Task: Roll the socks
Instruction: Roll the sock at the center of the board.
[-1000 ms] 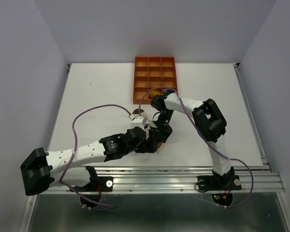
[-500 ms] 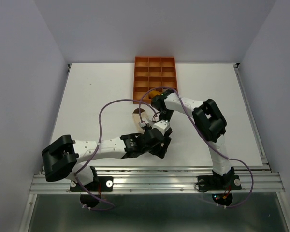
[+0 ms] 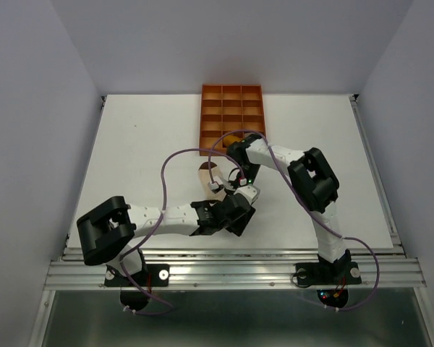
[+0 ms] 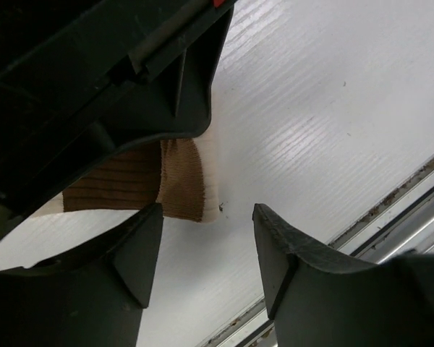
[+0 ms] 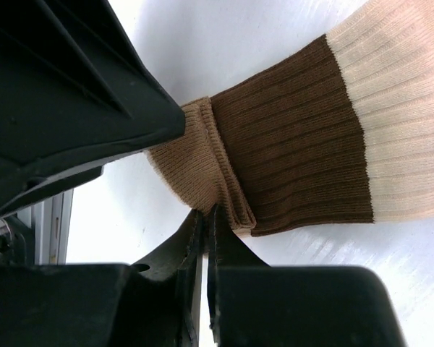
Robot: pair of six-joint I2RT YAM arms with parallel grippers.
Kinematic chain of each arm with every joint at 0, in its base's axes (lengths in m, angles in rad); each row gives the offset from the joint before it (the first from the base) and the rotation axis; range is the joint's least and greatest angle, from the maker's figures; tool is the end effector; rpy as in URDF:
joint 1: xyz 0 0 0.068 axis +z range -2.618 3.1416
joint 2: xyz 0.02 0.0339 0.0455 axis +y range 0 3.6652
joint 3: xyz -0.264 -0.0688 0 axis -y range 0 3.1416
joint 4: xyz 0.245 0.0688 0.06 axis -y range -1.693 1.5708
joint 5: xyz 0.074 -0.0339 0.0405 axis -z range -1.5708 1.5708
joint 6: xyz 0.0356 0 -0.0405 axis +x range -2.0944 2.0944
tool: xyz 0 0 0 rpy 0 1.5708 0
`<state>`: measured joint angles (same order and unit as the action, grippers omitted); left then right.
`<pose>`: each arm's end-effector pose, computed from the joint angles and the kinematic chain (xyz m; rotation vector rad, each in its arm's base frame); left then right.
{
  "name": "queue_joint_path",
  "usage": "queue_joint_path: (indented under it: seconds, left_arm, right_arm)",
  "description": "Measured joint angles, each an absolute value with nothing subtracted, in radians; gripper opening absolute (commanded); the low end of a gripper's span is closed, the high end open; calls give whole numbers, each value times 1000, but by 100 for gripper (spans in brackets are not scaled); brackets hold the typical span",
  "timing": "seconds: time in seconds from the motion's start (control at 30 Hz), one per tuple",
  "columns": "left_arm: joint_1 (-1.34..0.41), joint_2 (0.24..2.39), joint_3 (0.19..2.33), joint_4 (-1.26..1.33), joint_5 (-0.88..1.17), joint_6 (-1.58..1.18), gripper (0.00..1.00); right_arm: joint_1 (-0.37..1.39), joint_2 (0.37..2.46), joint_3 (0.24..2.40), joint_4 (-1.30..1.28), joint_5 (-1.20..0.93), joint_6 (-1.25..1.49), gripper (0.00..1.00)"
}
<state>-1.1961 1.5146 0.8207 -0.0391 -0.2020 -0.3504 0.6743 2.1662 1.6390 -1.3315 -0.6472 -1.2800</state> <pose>0.1211 -0.2885 0.1937 0.8676 2.1864 -0.5603 0.2841 0.2546 0.1625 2.3106 -1.7283 -1.0472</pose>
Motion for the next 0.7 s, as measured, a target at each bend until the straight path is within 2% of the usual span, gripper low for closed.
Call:
queue_joint_path:
  seconds: [0.43,0.7]
  left_arm:
    - [-1196,1567,839,-22,-246,-336,58]
    - [-1196,1581,842,-12,-267,-331,51]
  right_arm:
    - [650,2168,1633,-1328,-639,-1289,1]
    - [645,2168,1628,-1327,-638,-1302,1]
